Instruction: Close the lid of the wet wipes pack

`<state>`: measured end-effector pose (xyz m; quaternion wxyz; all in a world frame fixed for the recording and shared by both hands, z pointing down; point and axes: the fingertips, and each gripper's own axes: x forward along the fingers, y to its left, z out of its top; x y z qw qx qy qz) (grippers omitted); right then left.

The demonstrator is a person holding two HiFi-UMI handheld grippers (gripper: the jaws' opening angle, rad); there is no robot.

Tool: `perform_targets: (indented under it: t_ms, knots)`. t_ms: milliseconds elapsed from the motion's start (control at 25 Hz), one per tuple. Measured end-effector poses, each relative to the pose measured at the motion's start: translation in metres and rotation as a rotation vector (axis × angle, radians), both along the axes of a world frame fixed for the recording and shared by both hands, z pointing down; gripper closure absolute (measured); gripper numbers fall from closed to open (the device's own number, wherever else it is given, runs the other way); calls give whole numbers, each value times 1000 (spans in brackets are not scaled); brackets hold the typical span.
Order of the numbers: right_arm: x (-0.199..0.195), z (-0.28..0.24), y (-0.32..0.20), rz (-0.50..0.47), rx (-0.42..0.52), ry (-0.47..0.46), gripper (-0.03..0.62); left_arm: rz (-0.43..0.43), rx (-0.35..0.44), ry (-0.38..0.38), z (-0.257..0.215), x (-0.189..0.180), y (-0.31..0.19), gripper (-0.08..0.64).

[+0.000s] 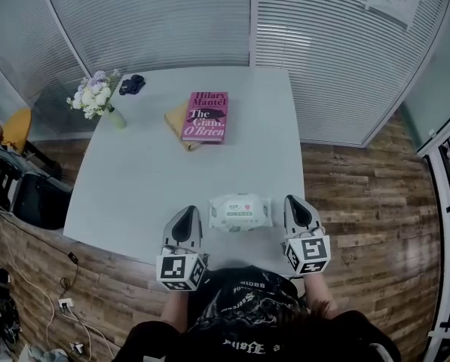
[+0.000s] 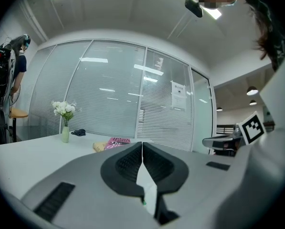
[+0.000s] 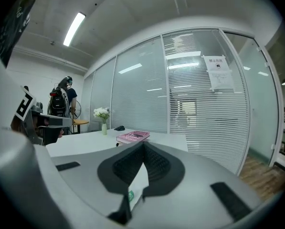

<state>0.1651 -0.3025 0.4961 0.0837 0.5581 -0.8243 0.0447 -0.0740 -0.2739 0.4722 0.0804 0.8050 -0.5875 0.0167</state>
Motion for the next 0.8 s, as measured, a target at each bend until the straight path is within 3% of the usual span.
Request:
perform_targets:
  t_ms: [800]
  knots:
    - [-2, 8, -3, -47, -7, 47, 594, -16, -13, -27, 8, 7, 1, 552]
